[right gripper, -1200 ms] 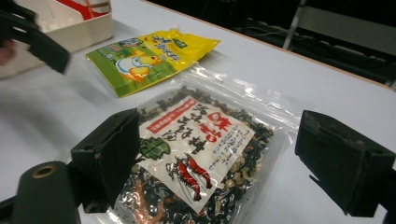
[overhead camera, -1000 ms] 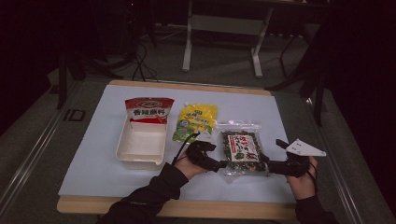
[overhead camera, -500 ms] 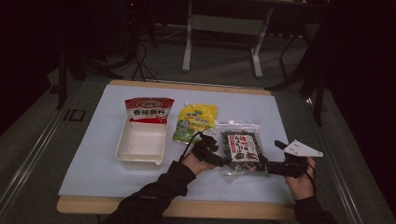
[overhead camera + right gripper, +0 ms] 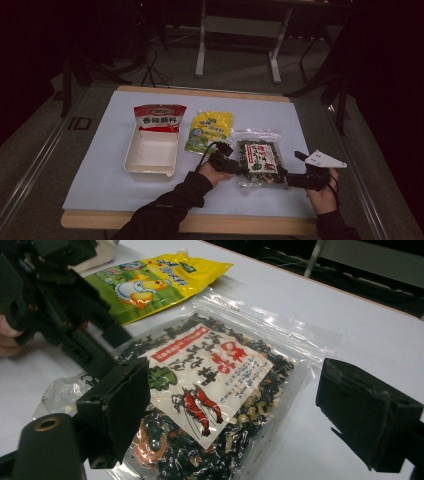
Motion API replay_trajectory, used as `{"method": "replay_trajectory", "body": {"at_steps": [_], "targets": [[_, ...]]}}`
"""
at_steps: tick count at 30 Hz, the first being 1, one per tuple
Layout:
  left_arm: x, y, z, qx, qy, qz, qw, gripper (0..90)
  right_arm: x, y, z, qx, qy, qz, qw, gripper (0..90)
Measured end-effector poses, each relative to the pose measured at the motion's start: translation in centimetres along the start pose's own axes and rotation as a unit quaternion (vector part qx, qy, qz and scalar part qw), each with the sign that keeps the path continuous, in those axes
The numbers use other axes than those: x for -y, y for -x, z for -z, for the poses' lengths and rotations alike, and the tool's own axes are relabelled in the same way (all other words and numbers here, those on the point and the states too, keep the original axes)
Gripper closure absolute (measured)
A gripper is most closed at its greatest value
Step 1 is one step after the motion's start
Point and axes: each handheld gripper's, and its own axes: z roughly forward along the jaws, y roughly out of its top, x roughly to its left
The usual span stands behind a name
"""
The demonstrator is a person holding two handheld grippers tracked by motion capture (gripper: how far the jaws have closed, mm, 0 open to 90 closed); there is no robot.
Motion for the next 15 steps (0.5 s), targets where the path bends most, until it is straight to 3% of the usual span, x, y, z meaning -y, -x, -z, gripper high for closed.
{"method": "replay_trajectory", "body": {"at_steps": [1, 4, 12, 13, 14, 15], "targets": [[0.0, 0.2, -0.1, -0.004, -0.004, -0.010, 0.9999, 42.9, 0.0, 0.1, 0.0, -0.001, -0.001, -0.001, 1.0000, 13.8], [-0.1, 0.4, -0.2, -0.002, -0.005, -0.011, 0.9999, 54.3, 0.1, 0.3, -0.1, -0.002, -0.004, -0.005, 1.0000, 13.8], [-0.3, 1.2, 0.0, 0.001, 0.004, -0.031, 0.9995, 66.4, 0.1, 0.5, 0.1, -0.007, 0.008, -0.009, 0.9999, 14.0], [-0.4, 1.7, 0.1, 0.004, 0.006, -0.046, 0.9989, 66.4, 0.1, 0.7, 0.0, -0.005, 0.004, -0.009, 0.9999, 14.0], [-0.4, 1.9, 0.1, 0.003, 0.005, -0.055, 0.9985, 69.9, 0.2, 1.0, -0.2, 0.002, -0.002, 0.006, 1.0000, 13.2], [-0.4, 2.1, 0.1, 0.003, 0.004, -0.059, 0.9982, 70.3, 0.2, 1.1, -0.3, 0.000, -0.009, -0.001, 1.0000, 13.3]]}}
